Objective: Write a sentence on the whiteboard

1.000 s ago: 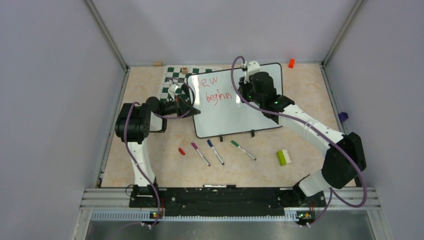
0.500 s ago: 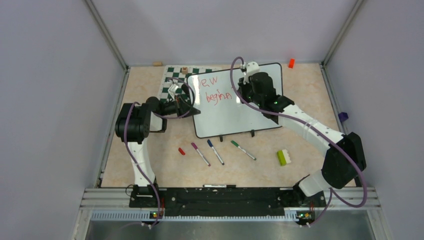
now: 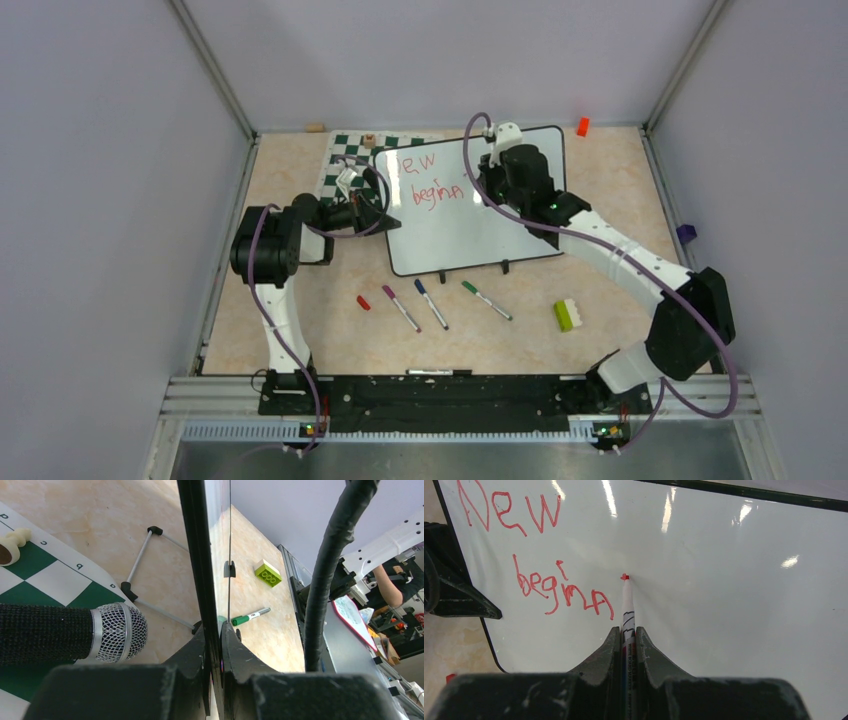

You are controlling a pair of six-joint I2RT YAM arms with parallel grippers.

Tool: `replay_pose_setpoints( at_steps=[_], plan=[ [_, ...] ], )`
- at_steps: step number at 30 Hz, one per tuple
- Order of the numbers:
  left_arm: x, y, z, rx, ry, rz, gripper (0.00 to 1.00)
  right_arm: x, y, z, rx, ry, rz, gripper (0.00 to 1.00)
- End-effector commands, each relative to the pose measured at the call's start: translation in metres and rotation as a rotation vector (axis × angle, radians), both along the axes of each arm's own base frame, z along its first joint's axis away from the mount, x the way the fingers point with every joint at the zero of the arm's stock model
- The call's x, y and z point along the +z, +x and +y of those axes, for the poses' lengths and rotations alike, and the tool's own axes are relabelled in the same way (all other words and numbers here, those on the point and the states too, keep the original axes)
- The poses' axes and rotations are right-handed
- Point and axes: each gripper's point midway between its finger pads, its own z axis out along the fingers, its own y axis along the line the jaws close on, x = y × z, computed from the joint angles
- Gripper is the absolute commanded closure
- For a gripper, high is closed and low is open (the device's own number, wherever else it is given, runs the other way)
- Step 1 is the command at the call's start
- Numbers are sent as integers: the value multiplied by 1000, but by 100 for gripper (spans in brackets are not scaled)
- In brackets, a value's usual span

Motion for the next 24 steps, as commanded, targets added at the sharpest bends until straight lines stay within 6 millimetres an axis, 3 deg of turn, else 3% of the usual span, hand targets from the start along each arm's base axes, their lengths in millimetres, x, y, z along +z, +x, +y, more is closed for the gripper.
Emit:
replay_pose_setpoints(
  at_steps=[1, 8, 14, 24],
  plan=[
    [1, -5, 4, -32, 38, -254, 100, 34, -4, -2, -1, 54, -87, 100],
    [1, -4, 4, -32, 38, -252, 100, 33, -13, -1, 30, 66, -87, 100],
    [2, -4, 4, -33, 38, -254, 100, 18, -17, -2, 37, 50, -51, 100],
    [1, -4, 4, -33, 37, -251, 100, 13, -8, 3, 34, 32, -39, 100]
  ],
)
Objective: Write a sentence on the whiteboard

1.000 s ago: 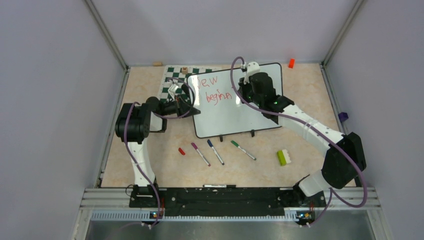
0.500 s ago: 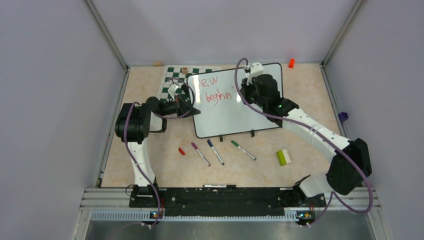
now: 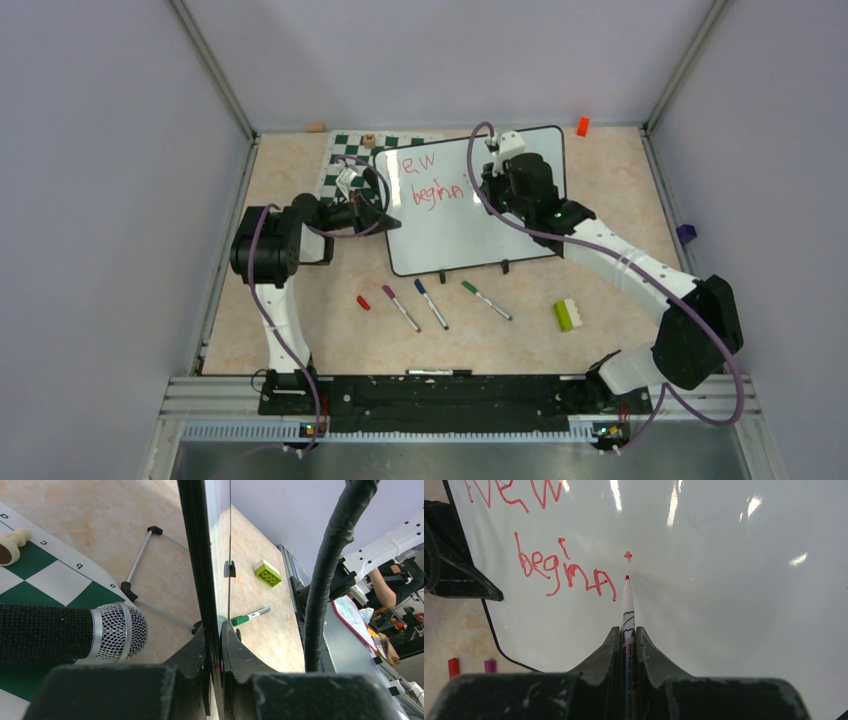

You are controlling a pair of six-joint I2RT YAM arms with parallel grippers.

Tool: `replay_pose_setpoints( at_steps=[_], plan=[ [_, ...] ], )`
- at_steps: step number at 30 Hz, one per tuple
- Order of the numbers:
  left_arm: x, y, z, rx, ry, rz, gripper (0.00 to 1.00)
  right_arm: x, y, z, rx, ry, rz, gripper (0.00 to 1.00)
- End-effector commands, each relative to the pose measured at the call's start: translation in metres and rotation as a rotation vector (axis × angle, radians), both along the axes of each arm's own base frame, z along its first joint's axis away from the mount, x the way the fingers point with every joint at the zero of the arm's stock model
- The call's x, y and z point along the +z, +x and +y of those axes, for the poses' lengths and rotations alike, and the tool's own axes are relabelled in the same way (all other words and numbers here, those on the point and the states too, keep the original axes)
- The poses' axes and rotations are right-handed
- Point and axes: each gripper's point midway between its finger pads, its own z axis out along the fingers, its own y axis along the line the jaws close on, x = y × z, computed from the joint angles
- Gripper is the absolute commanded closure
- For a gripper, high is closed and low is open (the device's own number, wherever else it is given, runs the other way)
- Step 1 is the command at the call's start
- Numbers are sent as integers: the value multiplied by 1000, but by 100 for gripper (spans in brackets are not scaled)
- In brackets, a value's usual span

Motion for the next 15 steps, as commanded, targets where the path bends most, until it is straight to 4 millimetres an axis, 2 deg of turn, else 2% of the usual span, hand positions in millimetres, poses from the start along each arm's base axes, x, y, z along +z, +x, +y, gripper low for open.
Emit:
replay_pose_setpoints(
  at_steps=[1, 10, 15],
  plan=[
    [1, -4, 4, -33, 37, -250, 100, 19, 9, 8, 7, 23, -45, 100],
    [2, -4, 4, -32, 37, -252, 100, 12, 16, 6, -23, -4, -34, 100],
    [2, -4, 4, -32, 38, -255, 100, 9, 12, 4, -20, -7, -20, 100]
  ],
)
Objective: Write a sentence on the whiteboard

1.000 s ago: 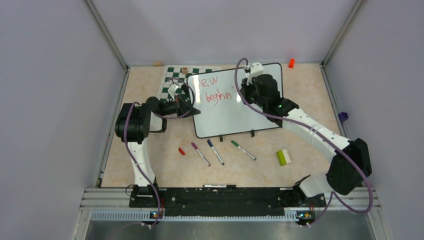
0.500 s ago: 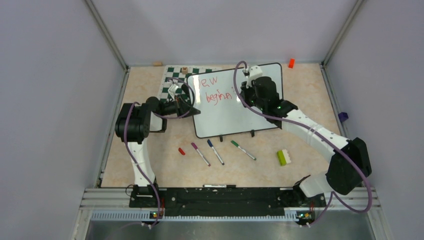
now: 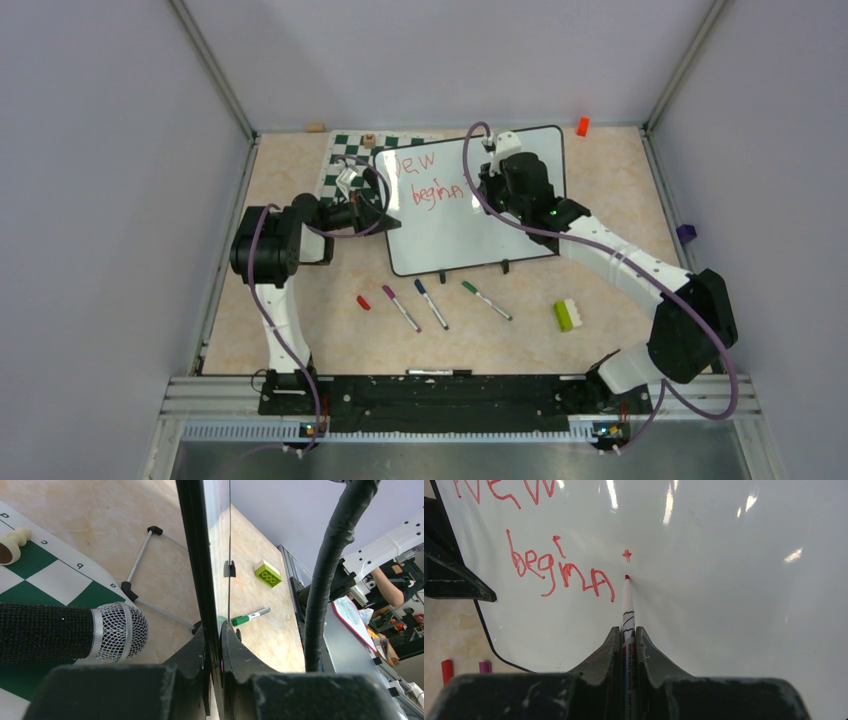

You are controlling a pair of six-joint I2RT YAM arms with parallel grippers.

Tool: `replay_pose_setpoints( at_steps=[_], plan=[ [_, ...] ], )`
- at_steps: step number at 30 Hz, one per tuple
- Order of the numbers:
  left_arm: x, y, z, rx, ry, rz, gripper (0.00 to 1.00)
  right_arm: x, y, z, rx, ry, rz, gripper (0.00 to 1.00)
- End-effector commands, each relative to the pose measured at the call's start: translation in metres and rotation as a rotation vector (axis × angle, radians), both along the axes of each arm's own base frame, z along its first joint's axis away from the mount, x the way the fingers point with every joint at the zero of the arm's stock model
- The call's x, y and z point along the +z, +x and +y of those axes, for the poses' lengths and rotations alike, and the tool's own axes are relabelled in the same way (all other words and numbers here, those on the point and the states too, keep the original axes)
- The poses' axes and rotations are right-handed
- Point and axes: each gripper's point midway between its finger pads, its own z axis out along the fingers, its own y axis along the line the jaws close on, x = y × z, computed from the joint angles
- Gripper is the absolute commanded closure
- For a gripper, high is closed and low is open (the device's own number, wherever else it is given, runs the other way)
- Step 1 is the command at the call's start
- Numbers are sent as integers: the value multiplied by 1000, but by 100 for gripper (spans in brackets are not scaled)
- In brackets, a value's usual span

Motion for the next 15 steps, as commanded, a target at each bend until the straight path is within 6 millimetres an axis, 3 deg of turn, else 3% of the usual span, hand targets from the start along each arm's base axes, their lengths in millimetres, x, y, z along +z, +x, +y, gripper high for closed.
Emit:
replay_pose_setpoints(
  at_steps=[1, 15],
  plan=[
    [2, -5, 4, -33, 38, -257, 100, 17, 6, 2, -13, 8, -36, 100],
    [2, -5, 4, -33, 38, -256, 100, -1, -16, -9, -18, 19, 16, 100]
  ],
)
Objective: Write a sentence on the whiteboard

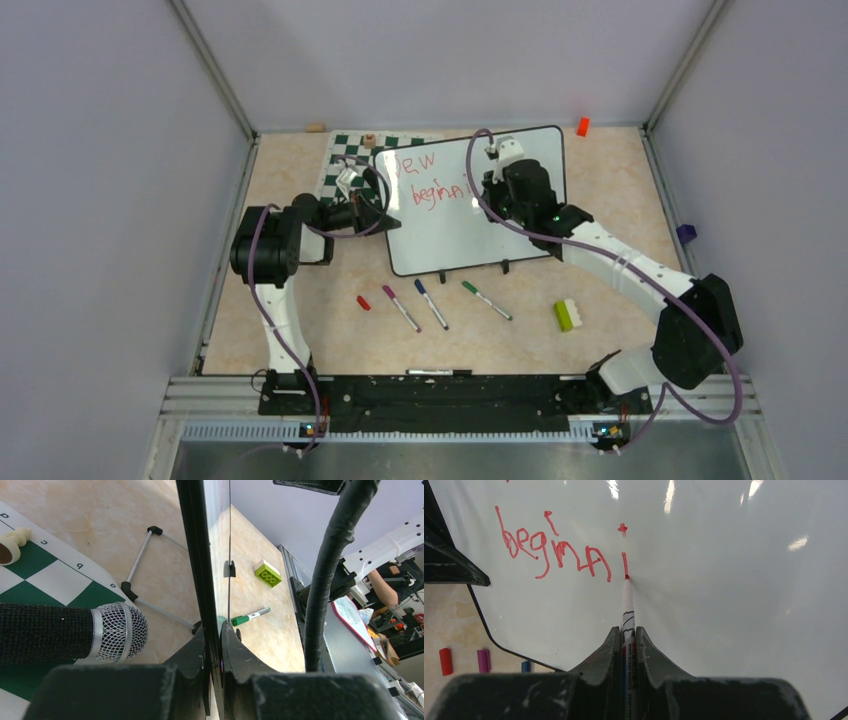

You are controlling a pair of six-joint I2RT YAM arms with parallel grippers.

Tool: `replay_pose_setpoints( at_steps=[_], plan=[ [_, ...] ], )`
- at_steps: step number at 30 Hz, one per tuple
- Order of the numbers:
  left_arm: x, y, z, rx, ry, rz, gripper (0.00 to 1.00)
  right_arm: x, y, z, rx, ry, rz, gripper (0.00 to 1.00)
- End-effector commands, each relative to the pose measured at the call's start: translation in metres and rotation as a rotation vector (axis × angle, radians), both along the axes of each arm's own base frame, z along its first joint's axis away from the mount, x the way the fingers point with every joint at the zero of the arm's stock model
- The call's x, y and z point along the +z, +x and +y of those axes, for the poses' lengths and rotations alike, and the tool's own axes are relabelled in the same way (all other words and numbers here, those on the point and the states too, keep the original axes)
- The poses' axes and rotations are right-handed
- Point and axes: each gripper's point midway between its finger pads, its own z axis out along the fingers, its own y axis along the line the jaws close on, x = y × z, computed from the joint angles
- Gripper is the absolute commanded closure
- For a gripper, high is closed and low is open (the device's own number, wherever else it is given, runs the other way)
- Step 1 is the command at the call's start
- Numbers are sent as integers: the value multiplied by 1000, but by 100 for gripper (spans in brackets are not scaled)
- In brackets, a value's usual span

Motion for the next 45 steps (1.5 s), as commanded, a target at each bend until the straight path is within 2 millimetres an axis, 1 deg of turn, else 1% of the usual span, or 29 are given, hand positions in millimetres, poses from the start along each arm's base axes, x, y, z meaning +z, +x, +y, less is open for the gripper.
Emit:
replay_pose_setpoints(
  at_steps=[1, 6, 8, 14, 16, 21, 31, 45],
  plan=[
    [2, -5, 4, -32, 38, -256, 100, 9, -7, -3, -10, 20, -13, 100],
    [2, -5, 4, -32, 38, -258, 100, 11, -7, -2, -6, 28, -14, 100],
    [2, -5, 4, -31, 38, -256, 100, 16, -8, -2, -3, 33, -15, 100],
    [2, -6, 4, -29, 38, -262, 100, 48, -9, 0, 16, 68, -76, 100],
    [2, -6, 4, -28, 39, -265, 100, 57, -9, 1, 22, 79, -94, 100],
    [2, -6, 4, -26, 39, -268, 100, 67, -6, 2, 17, 87, -112, 100],
    [2, -5, 4, -26, 38, -260, 100, 61, 9, -4, -44, 34, -102, 100],
    [2, -4, 4, -26, 37, -259, 100, 36, 15, -1, -45, 3, -64, 100]
  ],
)
